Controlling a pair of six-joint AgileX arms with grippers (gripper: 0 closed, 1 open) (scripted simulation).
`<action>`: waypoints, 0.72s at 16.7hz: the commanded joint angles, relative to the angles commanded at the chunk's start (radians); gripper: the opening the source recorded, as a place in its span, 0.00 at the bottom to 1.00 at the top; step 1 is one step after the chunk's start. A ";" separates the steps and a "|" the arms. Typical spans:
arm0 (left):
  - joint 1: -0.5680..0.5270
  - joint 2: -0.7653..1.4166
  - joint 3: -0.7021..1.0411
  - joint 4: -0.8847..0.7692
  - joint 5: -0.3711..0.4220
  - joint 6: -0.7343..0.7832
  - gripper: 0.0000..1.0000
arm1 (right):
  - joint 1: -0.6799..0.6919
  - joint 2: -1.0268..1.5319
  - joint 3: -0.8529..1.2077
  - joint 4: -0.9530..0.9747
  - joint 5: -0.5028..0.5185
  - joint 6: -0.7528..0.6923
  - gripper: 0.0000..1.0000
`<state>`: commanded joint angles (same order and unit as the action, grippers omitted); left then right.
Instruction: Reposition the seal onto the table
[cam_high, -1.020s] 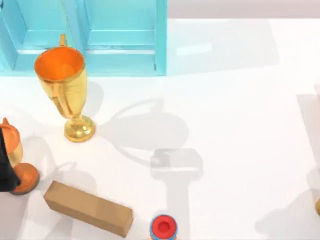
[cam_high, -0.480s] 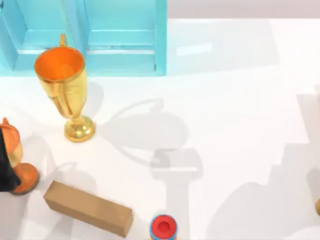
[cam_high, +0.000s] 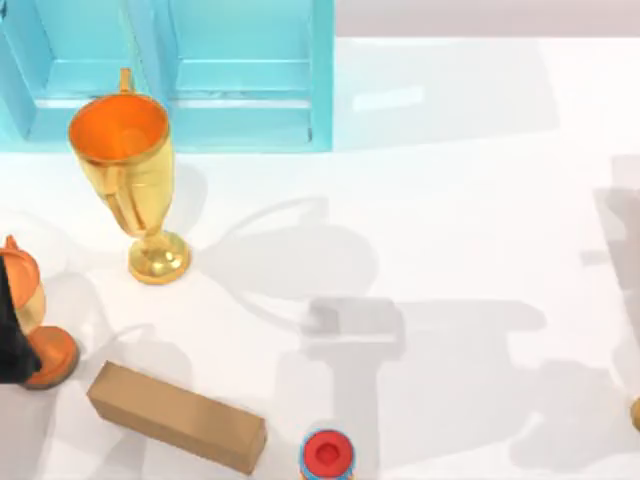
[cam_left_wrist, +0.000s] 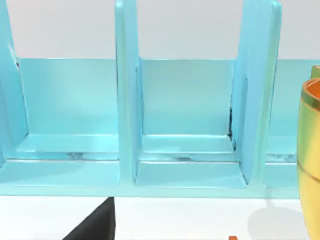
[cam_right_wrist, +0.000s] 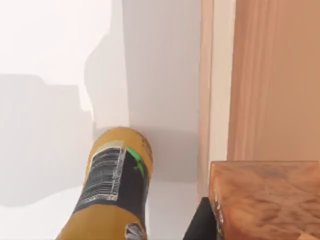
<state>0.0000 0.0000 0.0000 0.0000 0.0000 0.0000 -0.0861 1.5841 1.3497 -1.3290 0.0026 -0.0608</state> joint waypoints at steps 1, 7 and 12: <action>0.000 0.000 0.000 0.000 0.000 0.000 1.00 | 0.028 -0.015 0.007 -0.024 -0.002 0.024 0.00; 0.000 0.000 0.000 0.000 0.000 0.000 1.00 | 0.086 -0.049 0.016 -0.071 -0.004 0.073 0.00; 0.000 0.000 0.000 0.000 0.000 0.000 1.00 | 0.104 -0.008 0.051 -0.059 0.000 0.106 0.00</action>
<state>0.0000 0.0000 0.0000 0.0000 0.0000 0.0000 0.0174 1.5761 1.4003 -1.3880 0.0021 0.0455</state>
